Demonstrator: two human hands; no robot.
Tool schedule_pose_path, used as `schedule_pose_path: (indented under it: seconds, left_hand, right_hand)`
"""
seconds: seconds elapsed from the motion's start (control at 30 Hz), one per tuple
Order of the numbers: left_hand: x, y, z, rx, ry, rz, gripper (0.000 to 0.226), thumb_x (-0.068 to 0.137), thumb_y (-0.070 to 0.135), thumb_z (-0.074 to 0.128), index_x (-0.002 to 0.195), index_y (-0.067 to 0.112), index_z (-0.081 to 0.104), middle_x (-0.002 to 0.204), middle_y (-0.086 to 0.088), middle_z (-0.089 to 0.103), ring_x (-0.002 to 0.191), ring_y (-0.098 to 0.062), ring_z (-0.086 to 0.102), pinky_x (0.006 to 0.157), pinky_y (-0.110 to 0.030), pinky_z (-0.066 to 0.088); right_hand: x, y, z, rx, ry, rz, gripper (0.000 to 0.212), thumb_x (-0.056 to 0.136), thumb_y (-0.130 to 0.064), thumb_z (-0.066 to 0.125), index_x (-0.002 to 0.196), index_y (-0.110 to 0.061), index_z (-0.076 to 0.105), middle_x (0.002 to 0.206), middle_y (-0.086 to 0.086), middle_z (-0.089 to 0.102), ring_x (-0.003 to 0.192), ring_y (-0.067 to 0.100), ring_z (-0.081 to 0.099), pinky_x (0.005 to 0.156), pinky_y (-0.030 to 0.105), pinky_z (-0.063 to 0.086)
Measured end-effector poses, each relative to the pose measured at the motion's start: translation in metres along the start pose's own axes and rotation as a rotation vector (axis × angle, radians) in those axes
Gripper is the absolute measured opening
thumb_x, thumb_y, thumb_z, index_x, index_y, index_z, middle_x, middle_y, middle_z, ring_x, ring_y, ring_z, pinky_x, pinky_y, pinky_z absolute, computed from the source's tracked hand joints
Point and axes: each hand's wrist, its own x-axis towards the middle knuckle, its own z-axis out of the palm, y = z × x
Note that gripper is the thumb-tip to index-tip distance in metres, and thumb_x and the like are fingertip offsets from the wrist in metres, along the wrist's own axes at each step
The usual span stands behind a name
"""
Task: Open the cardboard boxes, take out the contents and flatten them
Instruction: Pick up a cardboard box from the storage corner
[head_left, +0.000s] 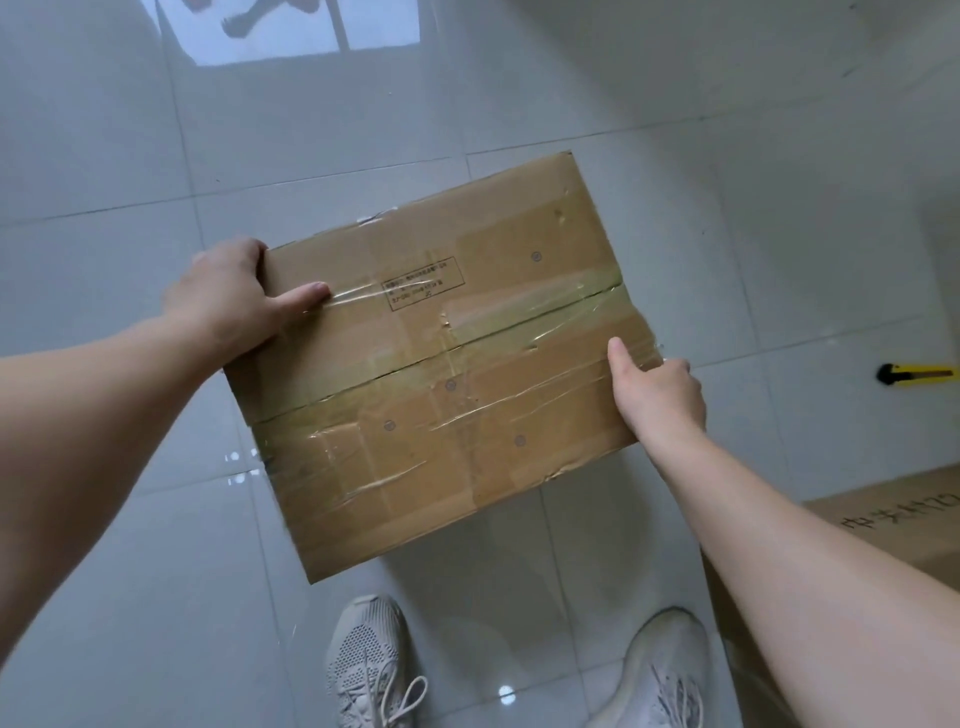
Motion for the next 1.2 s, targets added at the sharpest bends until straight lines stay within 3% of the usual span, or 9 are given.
schedule_pose_path:
  seconds: [0.1,0.17,0.23,0.33,0.53,0.83,1.2]
  left_hand:
    - [0.003,0.0,0.007,0.02,0.026,-0.024,0.067,0.066,0.083,0.051,0.095,0.022,0.05,0.096,-0.009,0.058,0.093,-0.034,0.053,0.078,-0.049,0.051]
    - [0.004,0.007,0.012,0.065,0.019,-0.037,0.071,0.072,0.081,0.045,0.104,0.017,0.049,0.107,-0.014,0.055,0.104,-0.036,0.049,0.087,-0.055,0.046]
    - [0.001,0.015,0.017,0.158,0.028,-0.049,0.078,0.078,0.078,0.038,0.122,0.013,0.044,0.127,-0.014,0.048,0.122,-0.034,0.04,0.102,-0.064,0.03]
    - [-0.007,0.034,0.019,0.29,0.067,0.041,0.077,0.086,0.071,0.032,0.135,0.012,0.036,0.141,-0.012,0.037,0.135,-0.028,0.028,0.108,-0.066,0.013]
    - [-0.034,0.087,0.012,0.185,0.064,0.3,0.059,0.093,0.054,0.039,0.135,0.013,0.041,0.139,-0.011,0.044,0.131,-0.028,0.035,0.108,-0.044,0.025]
    - [-0.079,0.188,0.024,0.126,0.074,0.603,0.048,0.094,0.048,0.045,0.131,0.016,0.048,0.134,-0.004,0.05,0.127,-0.025,0.041,0.104,-0.037,0.032]
    - [-0.098,0.364,0.098,0.129,0.065,0.917,0.046,0.096,0.048,0.041,0.133,0.02,0.046,0.134,0.001,0.051,0.125,-0.022,0.044,0.099,-0.031,0.034]
  right_hand:
    - [0.002,0.001,0.003,-0.074,0.024,-0.039,0.081,0.087,-0.067,0.043,0.133,0.0,0.04,0.136,0.022,0.047,0.125,0.039,0.046,0.097,0.043,0.04]
    - [0.003,0.001,0.0,-0.194,0.019,-0.068,0.082,0.088,-0.069,0.035,0.133,-0.001,0.039,0.136,0.021,0.048,0.125,0.038,0.047,0.097,0.044,0.039]
    - [0.002,0.0,-0.002,-0.295,0.006,-0.094,0.083,0.088,-0.071,0.029,0.134,-0.002,0.039,0.136,0.02,0.049,0.124,0.037,0.047,0.097,0.044,0.039]
    - [-0.002,-0.003,-0.005,-0.356,-0.025,-0.103,0.082,0.089,-0.07,0.026,0.135,-0.003,0.038,0.136,0.019,0.049,0.125,0.036,0.047,0.097,0.043,0.038]
    - [-0.012,-0.013,-0.019,-0.363,0.019,-0.23,0.078,0.091,-0.066,0.032,0.139,-0.004,0.032,0.138,0.02,0.045,0.125,0.036,0.046,0.095,0.044,0.04]
    - [0.002,-0.004,-0.057,-0.219,0.123,-0.465,0.061,0.093,-0.056,0.041,0.132,-0.008,0.042,0.133,0.017,0.049,0.122,0.035,0.047,0.094,0.041,0.04]
    - [0.154,0.085,-0.116,-0.137,0.276,-0.346,0.059,0.095,-0.052,0.041,0.133,-0.008,0.042,0.132,0.019,0.047,0.121,0.036,0.049,0.093,0.041,0.042]
